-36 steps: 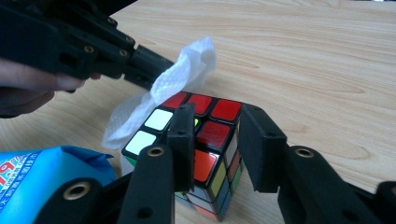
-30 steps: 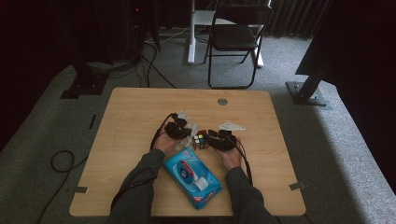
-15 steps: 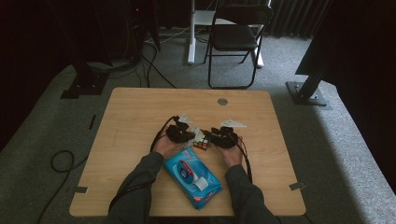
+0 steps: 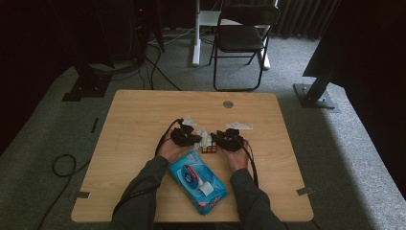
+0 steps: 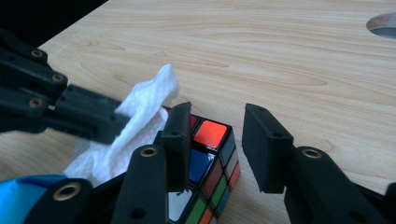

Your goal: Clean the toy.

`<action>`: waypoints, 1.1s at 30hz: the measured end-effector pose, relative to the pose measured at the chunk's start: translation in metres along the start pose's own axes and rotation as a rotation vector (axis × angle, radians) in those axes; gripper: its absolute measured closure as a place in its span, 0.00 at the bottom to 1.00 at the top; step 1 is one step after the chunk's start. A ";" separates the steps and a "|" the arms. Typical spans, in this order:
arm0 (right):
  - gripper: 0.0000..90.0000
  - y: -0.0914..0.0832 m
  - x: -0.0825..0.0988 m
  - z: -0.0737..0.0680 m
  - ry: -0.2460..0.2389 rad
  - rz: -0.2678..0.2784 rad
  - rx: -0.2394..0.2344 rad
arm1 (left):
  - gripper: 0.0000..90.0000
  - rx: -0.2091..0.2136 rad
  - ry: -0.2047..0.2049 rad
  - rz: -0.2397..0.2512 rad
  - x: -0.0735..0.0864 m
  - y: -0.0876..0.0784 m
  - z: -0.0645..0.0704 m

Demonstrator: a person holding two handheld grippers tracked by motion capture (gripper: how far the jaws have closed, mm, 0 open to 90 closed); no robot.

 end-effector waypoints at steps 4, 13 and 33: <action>0.74 0.000 0.000 -0.001 -0.001 0.001 -0.001 | 0.99 -0.032 -0.034 0.017 -0.003 -0.001 -0.006; 0.76 0.000 0.001 -0.001 0.017 0.009 -0.002 | 0.99 -0.030 -0.045 -0.014 -0.001 0.010 -0.004; 0.76 -0.001 0.002 -0.001 0.030 0.026 -0.001 | 0.98 -0.034 -0.008 -0.184 0.022 0.034 -0.007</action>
Point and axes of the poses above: each handheld gripper's, and its own axes: y roughly forward along the jaws, x roughly out of its underside, z roughly to its right, the point moved 6 cm from there along y, roughly forward along the jaws, and after that the axes turned 6 degrees about z, right-handed, at the moved point
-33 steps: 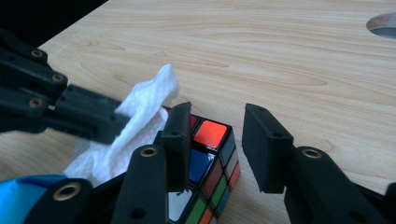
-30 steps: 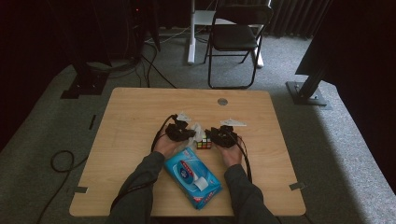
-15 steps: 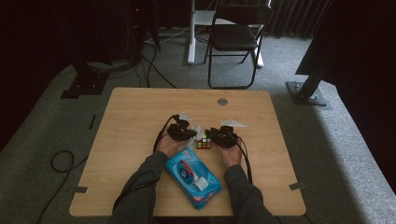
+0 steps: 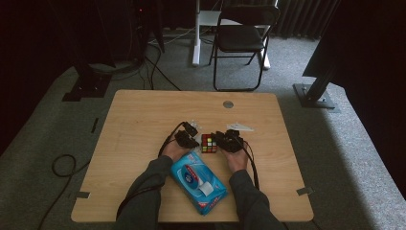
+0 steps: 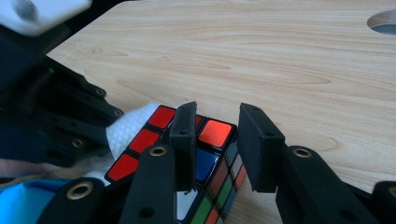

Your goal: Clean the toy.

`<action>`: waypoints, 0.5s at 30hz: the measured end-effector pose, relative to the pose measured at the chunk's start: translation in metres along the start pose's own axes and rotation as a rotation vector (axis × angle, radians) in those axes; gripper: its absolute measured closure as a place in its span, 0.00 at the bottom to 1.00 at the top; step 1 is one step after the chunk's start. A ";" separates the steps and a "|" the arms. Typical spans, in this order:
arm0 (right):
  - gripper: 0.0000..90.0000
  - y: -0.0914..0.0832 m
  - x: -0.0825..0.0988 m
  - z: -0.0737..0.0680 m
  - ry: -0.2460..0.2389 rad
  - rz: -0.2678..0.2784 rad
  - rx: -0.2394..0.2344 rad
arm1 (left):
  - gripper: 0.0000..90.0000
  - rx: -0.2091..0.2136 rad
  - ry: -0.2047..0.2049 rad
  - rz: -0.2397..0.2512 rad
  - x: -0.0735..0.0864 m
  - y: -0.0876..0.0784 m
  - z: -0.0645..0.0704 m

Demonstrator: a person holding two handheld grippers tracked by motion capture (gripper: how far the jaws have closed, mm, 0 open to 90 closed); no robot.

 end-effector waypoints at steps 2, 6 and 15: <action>0.76 0.000 0.000 0.000 0.000 0.000 0.000 | 0.98 -0.006 0.007 -0.002 0.000 0.000 0.000; 0.76 0.000 0.000 0.000 0.002 0.002 -0.002 | 0.98 -0.003 0.005 0.010 0.000 -0.001 0.001; 0.76 0.000 0.000 0.000 0.001 0.005 -0.002 | 0.98 0.019 0.034 0.040 -0.005 -0.020 0.003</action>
Point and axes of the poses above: each handheld gripper's, and its own axes: y roughly forward along the jaws, x roughly out of its underside, z roughly to its right, the point moved 6 cm from there along y, roughly forward along the jaws, and after that the axes turned 6 degrees about z, right-handed, at the moved point
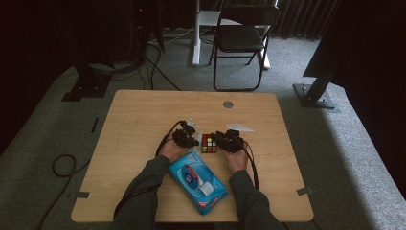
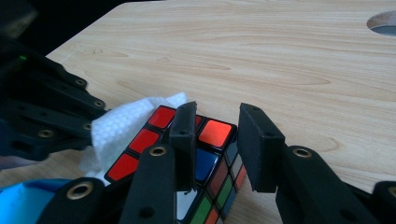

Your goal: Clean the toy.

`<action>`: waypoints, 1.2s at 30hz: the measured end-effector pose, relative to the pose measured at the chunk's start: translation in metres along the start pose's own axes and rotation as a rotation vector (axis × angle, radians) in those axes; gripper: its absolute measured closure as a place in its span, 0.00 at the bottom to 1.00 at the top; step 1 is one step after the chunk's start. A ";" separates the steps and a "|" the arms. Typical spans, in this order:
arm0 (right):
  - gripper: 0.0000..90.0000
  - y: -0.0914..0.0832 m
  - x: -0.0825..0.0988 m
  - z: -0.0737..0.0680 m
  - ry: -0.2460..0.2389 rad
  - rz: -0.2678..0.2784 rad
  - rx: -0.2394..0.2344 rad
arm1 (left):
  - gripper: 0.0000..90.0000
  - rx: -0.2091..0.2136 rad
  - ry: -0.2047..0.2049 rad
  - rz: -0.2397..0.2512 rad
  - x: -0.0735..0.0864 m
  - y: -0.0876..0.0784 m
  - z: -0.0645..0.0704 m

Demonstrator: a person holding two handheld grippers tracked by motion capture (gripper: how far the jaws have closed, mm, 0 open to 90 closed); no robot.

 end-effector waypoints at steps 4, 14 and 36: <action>0.76 0.000 0.000 0.000 0.002 0.002 0.000 | 0.98 0.020 0.014 0.024 -0.005 -0.010 0.005; 0.76 0.000 0.000 0.000 0.005 0.003 -0.002 | 0.98 0.034 0.024 0.002 -0.001 -0.007 0.011; 0.76 0.000 0.000 0.001 0.010 0.008 -0.004 | 0.98 0.033 -0.002 -0.056 0.009 0.013 0.004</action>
Point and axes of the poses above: each handheld gripper's, and its own axes: y roughly forward along the jaws, x roughly out of its underside, z roughly to its right, the point moved 6 cm from there along y, roughly forward along the jaws, and after that the axes turned 6 degrees about z, right-handed, at the moved point
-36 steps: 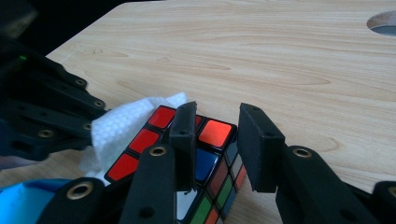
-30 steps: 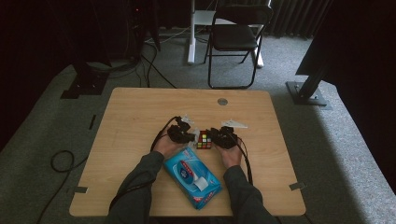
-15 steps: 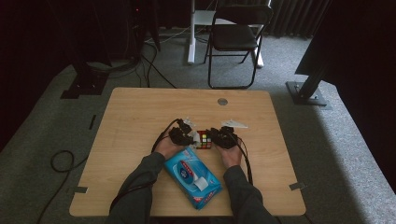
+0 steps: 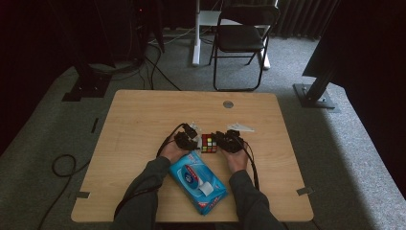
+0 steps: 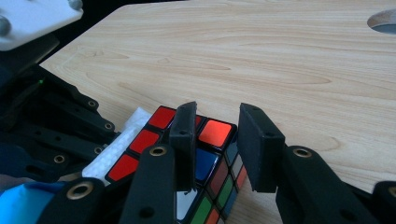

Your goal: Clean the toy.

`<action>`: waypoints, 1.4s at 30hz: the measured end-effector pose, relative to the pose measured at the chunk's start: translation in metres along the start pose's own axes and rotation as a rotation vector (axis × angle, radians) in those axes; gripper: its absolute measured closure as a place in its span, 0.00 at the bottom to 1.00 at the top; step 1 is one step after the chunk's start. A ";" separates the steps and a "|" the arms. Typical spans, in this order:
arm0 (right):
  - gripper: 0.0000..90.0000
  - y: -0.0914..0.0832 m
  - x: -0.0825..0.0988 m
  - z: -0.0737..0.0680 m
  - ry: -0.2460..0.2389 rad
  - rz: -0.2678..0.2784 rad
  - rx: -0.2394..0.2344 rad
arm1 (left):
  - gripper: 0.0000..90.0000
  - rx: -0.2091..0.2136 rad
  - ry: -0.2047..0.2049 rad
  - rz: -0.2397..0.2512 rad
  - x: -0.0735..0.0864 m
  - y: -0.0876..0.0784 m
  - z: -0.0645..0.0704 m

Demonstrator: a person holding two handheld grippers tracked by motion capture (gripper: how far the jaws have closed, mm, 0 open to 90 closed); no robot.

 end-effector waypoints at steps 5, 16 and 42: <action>0.76 0.000 0.000 0.000 0.001 0.000 -0.001 | 0.98 0.008 -0.011 0.041 -0.002 -0.008 0.001; 0.76 0.000 0.000 0.000 0.004 0.002 -0.001 | 0.97 0.051 0.031 0.092 -0.006 -0.028 0.007; 0.76 0.000 0.000 0.001 0.005 0.004 -0.004 | 0.98 0.069 -0.041 0.033 0.005 -0.001 0.000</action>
Point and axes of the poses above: each handheld gripper's, and its own axes: y roughly forward along the jaws, x roughly out of its underside, z roughly to its right, the point moved 6 cm from there along y, roughly forward along the jaws, and after that the axes turned 6 degrees about z, right-handed, at the moved point
